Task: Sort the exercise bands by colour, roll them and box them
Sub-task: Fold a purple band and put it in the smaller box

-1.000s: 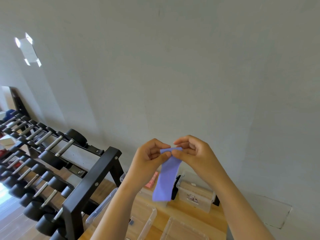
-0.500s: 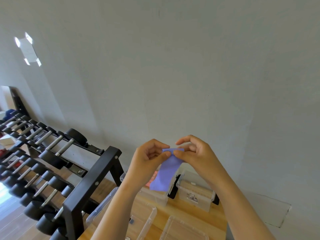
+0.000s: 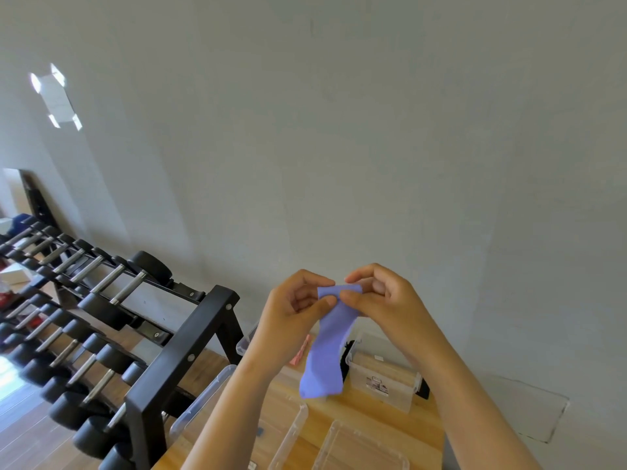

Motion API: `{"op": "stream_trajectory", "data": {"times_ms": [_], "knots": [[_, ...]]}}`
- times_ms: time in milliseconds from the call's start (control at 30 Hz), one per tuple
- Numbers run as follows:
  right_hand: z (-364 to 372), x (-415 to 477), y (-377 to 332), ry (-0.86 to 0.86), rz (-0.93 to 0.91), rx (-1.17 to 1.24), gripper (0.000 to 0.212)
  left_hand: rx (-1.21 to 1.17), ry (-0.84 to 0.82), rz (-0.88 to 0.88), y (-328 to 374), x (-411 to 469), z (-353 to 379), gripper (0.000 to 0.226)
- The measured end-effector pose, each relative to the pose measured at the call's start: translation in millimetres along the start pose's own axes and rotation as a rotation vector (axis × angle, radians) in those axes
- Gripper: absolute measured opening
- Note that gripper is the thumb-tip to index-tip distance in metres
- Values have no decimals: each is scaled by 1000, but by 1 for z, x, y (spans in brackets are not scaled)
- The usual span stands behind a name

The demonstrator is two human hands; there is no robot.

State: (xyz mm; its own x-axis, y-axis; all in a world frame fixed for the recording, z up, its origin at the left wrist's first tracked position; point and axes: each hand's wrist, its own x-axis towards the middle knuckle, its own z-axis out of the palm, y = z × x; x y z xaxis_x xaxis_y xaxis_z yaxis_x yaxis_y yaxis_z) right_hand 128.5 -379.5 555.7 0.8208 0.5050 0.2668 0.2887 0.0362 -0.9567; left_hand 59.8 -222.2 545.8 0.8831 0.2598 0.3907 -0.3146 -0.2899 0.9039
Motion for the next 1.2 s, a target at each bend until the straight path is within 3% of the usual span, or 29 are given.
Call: {"op": "stream_trajectory", "data": {"times_ms": [100,233,400,533,700,867,1000,1200], "knots": [[0,1,1,42,-22,0,5,-7,1,1,0,-1,-3,15],[2,-2,-3,37,-83,-19,15,-114,-82,-74,6,-6,2,24],[5,-5,-3,16,-50,-28,17,-15,-12,-20,4,-6,1,9],[5,-3,-1,21,22,3,10,-15,8,-10,3,-8,-5,15],[6,-7,-3,23,-49,-12,17,-127,-48,-137,5,-15,-1,18],[8,-8,0,-15,-1,-2,23,-38,15,-56,5,-13,-1,6],[8,-6,4,-15,68,46,12,-25,35,-37,6,-14,-5,13],[11,-9,5,28,-7,23,20,-106,20,-158,2,-15,-2,12]]}}
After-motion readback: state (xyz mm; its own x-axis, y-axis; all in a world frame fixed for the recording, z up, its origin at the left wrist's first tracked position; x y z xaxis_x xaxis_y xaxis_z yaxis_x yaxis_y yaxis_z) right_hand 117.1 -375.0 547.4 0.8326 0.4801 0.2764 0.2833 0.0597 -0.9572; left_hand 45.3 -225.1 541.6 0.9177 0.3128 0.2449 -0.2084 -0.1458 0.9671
